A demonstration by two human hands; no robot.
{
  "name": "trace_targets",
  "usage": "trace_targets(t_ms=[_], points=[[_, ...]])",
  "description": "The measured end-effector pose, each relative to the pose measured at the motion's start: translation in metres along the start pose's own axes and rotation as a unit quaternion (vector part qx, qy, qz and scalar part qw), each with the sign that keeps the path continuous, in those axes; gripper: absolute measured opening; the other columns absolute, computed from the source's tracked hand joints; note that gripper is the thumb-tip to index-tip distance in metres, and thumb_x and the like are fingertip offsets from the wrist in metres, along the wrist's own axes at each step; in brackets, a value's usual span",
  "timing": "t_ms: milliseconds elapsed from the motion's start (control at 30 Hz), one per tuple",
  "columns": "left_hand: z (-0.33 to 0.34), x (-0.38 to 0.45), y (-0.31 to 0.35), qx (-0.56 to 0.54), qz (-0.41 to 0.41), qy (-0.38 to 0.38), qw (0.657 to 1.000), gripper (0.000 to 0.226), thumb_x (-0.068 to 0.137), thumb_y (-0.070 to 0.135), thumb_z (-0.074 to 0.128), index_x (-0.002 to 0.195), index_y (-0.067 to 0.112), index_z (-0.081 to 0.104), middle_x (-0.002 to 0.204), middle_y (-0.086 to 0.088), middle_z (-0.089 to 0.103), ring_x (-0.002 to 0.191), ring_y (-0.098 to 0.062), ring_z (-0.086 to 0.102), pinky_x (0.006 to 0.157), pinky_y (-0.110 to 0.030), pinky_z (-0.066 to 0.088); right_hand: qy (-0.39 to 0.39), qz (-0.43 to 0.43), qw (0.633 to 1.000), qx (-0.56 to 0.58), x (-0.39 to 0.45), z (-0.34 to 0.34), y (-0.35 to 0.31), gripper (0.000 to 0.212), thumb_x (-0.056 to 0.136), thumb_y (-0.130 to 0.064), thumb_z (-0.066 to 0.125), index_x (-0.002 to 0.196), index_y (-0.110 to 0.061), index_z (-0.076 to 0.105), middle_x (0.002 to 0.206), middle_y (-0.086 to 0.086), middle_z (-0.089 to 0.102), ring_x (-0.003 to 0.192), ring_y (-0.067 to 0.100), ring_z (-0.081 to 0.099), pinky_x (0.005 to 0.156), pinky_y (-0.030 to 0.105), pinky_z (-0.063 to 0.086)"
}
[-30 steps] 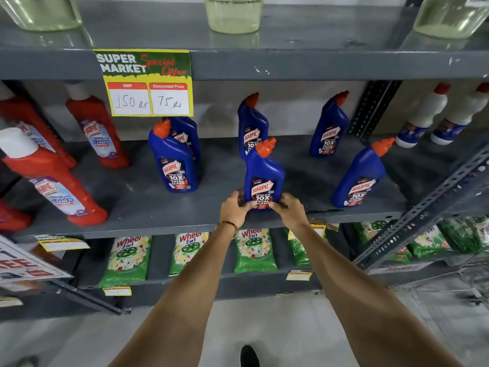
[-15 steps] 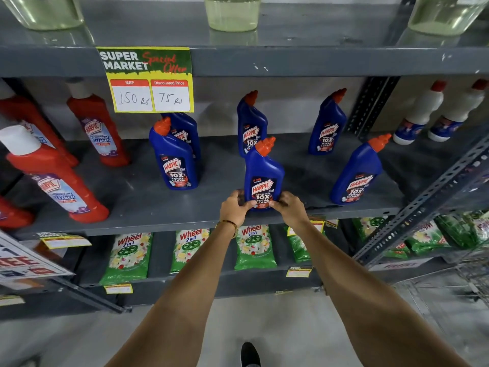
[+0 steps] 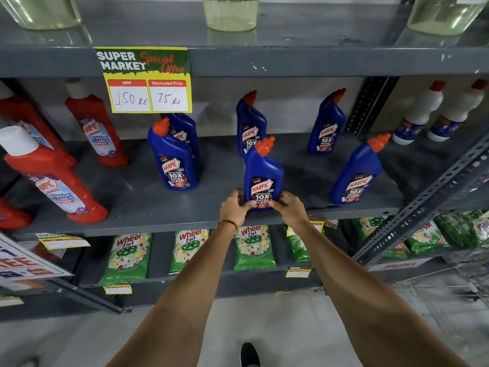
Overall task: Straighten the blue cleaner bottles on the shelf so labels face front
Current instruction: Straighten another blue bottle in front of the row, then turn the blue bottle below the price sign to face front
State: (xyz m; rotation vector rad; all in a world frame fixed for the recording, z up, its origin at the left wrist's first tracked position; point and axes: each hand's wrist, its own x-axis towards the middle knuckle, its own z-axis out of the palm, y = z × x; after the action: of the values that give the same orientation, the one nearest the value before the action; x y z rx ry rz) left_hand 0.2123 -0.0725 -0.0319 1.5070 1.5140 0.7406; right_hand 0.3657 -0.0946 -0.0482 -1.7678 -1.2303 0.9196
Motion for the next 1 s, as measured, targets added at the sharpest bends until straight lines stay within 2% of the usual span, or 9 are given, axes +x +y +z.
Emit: trace_targets(t_ms=[133,267,400,600,667,833,933,1000], points=[[-0.001,-0.001,0.0,-0.005,0.002,-0.003,1.0,0.044,0.081,0.024,0.068,0.119,0.008,0.052,0.119,-0.013,0.065,0.11,-0.028,0.061,0.098,-0.044,0.049,0.001,-0.003,1.0,-0.003,-0.001,0.0,0.001,0.025,0.083,-0.015,0.066,0.103,-0.002,0.06,0.108,0.016,0.069,0.094,0.021,0.063,0.075,0.031,0.044],[-0.006,-0.002,0.0,0.005,0.01,-0.017,1.0,0.046,0.08,0.022,0.068,0.121,0.007,0.052,0.121,-0.014,0.064,0.112,-0.027,0.059,0.099,-0.041,0.048,0.024,-0.006,1.0,-0.012,-0.005,0.001,0.0,0.029,0.08,-0.014,0.07,0.104,-0.003,0.06,0.108,0.013,0.07,0.099,0.025,0.065,0.081,0.033,0.049],[-0.02,-0.002,-0.008,0.007,-0.003,-0.019,1.0,0.055,0.082,0.026,0.067,0.129,0.007,0.047,0.131,-0.015,0.057,0.12,-0.027,0.054,0.103,-0.038,0.045,0.054,0.005,0.998,-0.015,-0.012,0.005,-0.004,0.039,0.078,-0.016,0.072,0.112,-0.004,0.057,0.108,0.007,0.068,0.096,0.018,0.062,0.077,0.027,0.043],[-0.067,0.003,-0.034,-0.006,-0.02,-0.014,1.0,0.059,0.084,0.029,0.063,0.134,0.006,0.042,0.137,-0.014,0.052,0.126,-0.026,0.049,0.105,-0.034,0.038,0.15,0.053,0.987,0.018,-0.028,0.026,-0.008,0.058,0.079,-0.019,0.071,0.129,-0.002,0.047,0.121,0.011,0.065,0.113,0.026,0.06,0.085,0.026,0.042],[-0.086,0.004,-0.045,-0.011,-0.023,-0.017,1.0,0.059,0.084,0.028,0.063,0.134,0.006,0.041,0.137,-0.014,0.052,0.126,-0.026,0.049,0.105,-0.034,0.038,0.186,0.067,0.98,0.032,-0.035,0.039,-0.01,0.051,0.08,-0.021,0.07,0.123,-0.001,0.051,0.117,0.012,0.066,0.108,0.026,0.061,0.082,0.027,0.042],[-0.133,-0.001,-0.07,-0.009,-0.015,-0.055,0.998,0.059,0.085,0.026,0.063,0.134,0.004,0.04,0.138,-0.017,0.049,0.124,-0.029,0.051,0.104,-0.036,0.04,0.249,0.109,0.961,0.061,-0.055,0.083,-0.025,0.029,0.081,-0.02,0.067,0.098,0.002,0.058,0.092,0.017,0.065,0.082,0.026,0.057,0.061,0.022,0.037],[-0.158,0.001,-0.085,0.003,-0.01,-0.059,0.998,0.058,0.085,0.028,0.062,0.134,0.004,0.04,0.138,-0.017,0.05,0.123,-0.029,0.051,0.106,-0.037,0.04,0.253,0.122,0.957,0.077,-0.064,0.114,-0.035,0.021,0.081,-0.021,0.067,0.081,-0.008,0.05,0.079,0.011,0.062,0.082,0.022,0.052,0.071,0.027,0.035],[-0.17,0.004,-0.093,0.011,-0.009,-0.056,0.998,0.058,0.085,0.029,0.063,0.133,0.004,0.041,0.137,-0.017,0.051,0.122,-0.028,0.052,0.106,-0.039,0.041,0.242,0.131,0.959,0.069,-0.067,0.132,-0.044,0.029,0.082,-0.022,0.067,0.07,-0.014,0.042,0.066,0.0,0.05,0.08,0.021,0.048,0.07,0.027,0.032]])
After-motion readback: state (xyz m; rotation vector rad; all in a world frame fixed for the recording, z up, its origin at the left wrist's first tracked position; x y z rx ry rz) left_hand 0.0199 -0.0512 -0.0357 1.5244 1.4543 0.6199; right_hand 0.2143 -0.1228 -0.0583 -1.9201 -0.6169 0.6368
